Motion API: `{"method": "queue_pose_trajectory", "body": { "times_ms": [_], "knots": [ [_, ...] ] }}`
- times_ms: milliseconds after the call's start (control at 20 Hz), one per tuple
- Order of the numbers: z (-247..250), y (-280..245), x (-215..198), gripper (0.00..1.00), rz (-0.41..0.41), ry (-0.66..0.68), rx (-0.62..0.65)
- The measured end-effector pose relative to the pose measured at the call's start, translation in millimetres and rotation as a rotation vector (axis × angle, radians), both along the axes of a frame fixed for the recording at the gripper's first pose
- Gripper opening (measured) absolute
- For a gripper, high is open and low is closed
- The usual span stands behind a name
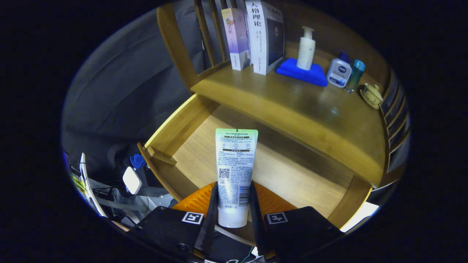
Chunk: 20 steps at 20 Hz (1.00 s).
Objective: Pull open the drawer, take out the items inside it, and place them on the countertop above the cabinet.
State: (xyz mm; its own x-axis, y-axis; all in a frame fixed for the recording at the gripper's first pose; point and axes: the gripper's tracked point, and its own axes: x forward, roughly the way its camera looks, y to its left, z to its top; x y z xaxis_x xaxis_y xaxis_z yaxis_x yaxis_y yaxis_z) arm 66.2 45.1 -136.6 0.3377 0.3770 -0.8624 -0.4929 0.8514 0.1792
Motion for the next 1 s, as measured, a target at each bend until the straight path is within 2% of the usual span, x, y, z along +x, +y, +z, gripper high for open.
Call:
{"method": "queue_pose_trajectory", "body": {
  "times_ms": [300, 550, 800, 1000],
  "knots": [
    [38, -23, 53, 0.48, -0.129, -0.050, 0.076],
    [51, -59, 118, 0.48, -0.301, -0.066, 0.105],
    [23, -87, 153, 0.48, -0.459, 0.034, 0.108],
    [-2, -95, 176, 0.48, -0.540, 0.081, 0.107]
  ]
}}
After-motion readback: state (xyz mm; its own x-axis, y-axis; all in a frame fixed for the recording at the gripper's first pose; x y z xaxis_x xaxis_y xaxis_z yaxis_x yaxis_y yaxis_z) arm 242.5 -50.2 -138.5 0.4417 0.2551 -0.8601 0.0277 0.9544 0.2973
